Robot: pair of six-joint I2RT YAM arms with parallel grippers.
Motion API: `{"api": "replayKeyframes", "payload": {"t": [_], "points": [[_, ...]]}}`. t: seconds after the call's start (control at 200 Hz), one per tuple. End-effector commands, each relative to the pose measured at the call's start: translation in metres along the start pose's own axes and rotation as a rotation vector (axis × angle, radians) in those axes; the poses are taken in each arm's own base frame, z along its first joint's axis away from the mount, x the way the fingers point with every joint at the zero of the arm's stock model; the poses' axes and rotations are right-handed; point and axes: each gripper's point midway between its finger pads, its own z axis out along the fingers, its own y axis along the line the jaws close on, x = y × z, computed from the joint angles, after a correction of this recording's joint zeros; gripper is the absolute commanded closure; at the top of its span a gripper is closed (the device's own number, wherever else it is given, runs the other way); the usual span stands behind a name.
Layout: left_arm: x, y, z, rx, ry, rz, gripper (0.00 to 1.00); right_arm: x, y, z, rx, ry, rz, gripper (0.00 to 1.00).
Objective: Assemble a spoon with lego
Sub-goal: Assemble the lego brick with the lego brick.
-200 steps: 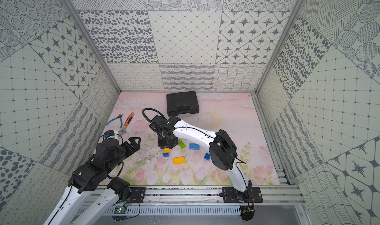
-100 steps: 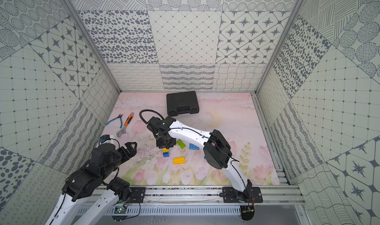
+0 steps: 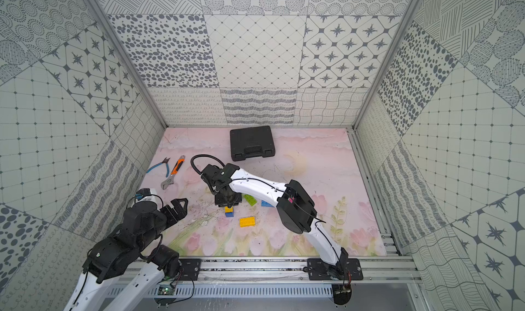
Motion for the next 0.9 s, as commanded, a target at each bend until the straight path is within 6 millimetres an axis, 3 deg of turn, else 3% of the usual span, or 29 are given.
{"api": "replayKeyframes", "payload": {"t": [0.0,0.54,0.895], "points": [[-0.003,0.003,-0.003,-0.011,-0.017,0.016,0.02,-0.002,-0.002,0.008,0.031,-0.006,0.02,0.9],[-0.003,0.002,-0.004,0.002,-0.028,0.019,0.02,0.015,-0.004,0.023,0.066,0.004,0.041,0.91],[-0.003,0.002,-0.006,0.015,-0.034,0.023,0.03,0.011,-0.006,0.027,0.087,-0.028,0.027,0.93]]}}
